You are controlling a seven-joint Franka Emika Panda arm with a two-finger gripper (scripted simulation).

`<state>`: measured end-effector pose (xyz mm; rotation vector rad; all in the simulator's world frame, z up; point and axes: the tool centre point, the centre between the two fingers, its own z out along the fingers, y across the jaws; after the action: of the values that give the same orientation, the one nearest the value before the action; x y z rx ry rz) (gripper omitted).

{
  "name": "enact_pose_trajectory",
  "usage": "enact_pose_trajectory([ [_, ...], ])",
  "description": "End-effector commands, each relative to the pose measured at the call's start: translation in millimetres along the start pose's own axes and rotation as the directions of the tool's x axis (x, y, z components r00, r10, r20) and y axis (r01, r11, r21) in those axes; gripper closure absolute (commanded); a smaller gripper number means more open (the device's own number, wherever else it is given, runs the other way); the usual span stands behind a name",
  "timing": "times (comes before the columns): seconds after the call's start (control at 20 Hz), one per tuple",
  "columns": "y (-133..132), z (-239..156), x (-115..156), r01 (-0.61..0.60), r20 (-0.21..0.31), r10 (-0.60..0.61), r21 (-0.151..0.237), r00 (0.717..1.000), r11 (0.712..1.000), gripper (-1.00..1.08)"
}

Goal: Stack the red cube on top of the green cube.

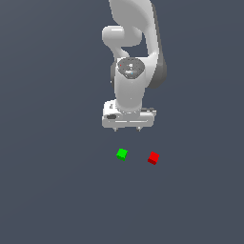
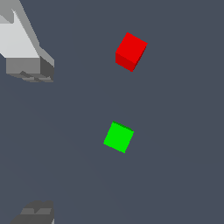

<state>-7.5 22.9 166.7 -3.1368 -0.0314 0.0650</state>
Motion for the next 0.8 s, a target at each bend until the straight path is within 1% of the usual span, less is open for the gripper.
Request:
enact_pose_trajectory([
  [0.0, 0, 0, 0, 0.000, 0.000, 0.000, 0.000, 1.000, 1.000, -0.92],
  [0.4, -8, 5, 2, -0.030, -0.002, 0.030, 0.001, 1.000, 1.000, -0.92],
  [0.75, -29, 19, 8, -0.105, -0.008, 0.105, 0.002, 0.994, 0.994, -0.92],
])
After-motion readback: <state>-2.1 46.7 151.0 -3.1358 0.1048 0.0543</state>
